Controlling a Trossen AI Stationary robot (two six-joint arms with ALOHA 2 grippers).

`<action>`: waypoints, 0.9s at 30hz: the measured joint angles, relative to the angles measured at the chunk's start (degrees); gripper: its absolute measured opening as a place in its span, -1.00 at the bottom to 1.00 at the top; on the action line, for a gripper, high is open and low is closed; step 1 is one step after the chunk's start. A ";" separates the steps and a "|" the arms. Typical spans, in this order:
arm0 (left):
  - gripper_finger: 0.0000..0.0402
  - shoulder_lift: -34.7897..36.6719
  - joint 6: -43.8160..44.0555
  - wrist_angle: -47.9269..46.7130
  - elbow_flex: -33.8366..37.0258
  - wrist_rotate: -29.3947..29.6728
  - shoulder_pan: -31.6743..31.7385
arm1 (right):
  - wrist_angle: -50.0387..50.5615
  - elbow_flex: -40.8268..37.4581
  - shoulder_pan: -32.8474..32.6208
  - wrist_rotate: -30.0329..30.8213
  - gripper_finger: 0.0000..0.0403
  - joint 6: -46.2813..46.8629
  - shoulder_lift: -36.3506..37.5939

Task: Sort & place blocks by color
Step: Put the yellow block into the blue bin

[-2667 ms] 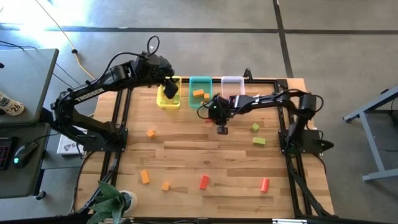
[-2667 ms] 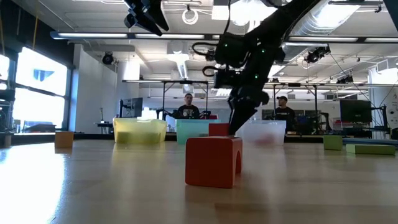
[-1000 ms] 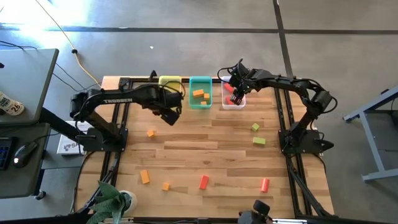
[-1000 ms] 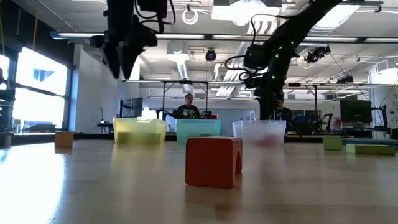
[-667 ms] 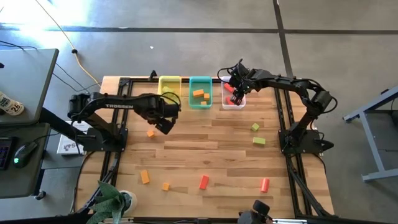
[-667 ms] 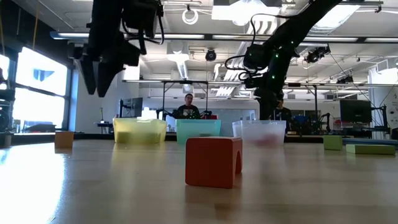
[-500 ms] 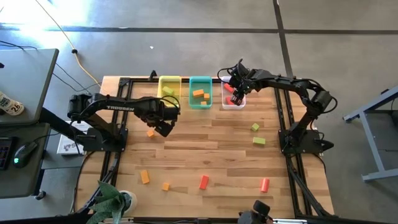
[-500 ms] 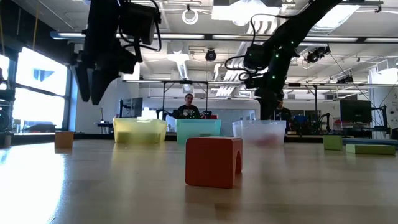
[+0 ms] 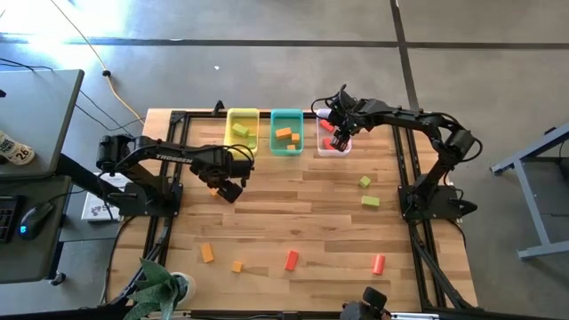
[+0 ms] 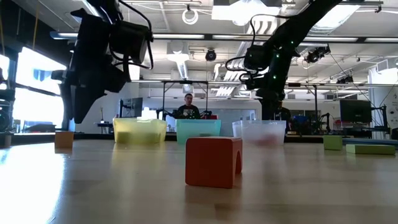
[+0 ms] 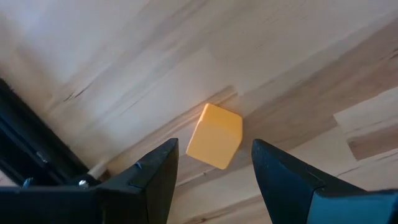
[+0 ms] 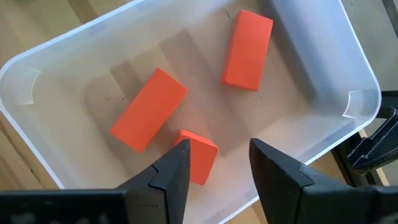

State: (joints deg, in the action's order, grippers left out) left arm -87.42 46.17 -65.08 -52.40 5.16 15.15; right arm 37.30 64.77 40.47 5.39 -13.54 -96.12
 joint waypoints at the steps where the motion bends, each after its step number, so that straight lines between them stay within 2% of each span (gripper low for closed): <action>1: -0.04 0.00 -0.29 0.36 0.33 -0.08 0.14 | -0.01 0.00 0.00 0.00 -0.25 0.01 0.00; 8: -0.04 0.02 -1.35 2.23 2.59 -0.33 1.86 | 0.00 0.00 0.00 0.00 -0.25 -0.29 0.00; 13: -0.04 0.28 -3.34 4.35 4.69 -3.45 2.54 | 0.00 0.00 0.00 0.00 -0.25 -0.39 0.00; 27: -0.04 -0.02 -6.36 6.26 5.06 -3.21 2.50 | -0.07 0.00 0.00 0.09 -0.25 -0.42 0.02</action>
State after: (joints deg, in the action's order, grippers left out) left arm -87.44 39.81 -58.82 -47.34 1.96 17.65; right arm 37.23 64.77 40.47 5.48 -13.96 -96.09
